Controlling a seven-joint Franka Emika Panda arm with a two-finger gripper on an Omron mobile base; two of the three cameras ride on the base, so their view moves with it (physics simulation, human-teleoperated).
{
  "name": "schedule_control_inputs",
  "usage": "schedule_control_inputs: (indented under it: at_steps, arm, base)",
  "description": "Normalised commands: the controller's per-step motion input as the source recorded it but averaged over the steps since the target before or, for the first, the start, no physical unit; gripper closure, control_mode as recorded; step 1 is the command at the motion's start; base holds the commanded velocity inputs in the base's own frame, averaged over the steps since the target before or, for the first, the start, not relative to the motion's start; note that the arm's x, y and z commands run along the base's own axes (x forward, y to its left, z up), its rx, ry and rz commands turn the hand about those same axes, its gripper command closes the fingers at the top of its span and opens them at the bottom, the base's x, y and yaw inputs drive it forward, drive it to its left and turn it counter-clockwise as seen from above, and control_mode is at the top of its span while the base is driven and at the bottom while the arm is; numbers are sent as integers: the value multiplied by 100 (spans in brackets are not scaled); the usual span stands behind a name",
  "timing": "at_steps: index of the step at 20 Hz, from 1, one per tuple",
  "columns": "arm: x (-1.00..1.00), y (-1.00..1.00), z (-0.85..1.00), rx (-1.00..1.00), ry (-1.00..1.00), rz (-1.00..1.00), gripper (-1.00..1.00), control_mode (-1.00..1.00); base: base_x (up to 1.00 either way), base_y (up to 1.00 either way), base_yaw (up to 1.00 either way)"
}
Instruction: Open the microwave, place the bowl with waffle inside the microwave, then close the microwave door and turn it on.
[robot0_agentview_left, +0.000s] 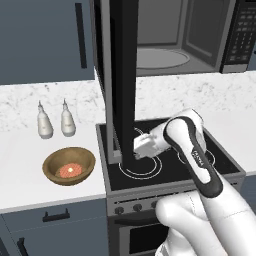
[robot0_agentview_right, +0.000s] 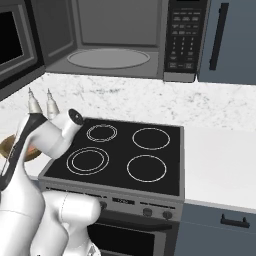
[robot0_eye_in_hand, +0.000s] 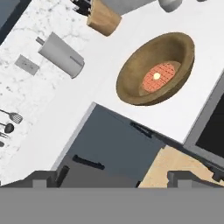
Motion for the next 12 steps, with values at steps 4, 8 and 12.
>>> schedule_control_inputs:
  at_steps: [4, 8, 12]
  arm:
    - [55, 50, -56, -1, 16, -4, -100, -100]
    - [56, 53, -48, 0, 5, -17, -100, -100]
    - [62, 59, -42, -2, 13, -18, -100, -100]
  base:
    - [0, 0, 0]
    - [0, 0, 0]
    - [0, 0, 0]
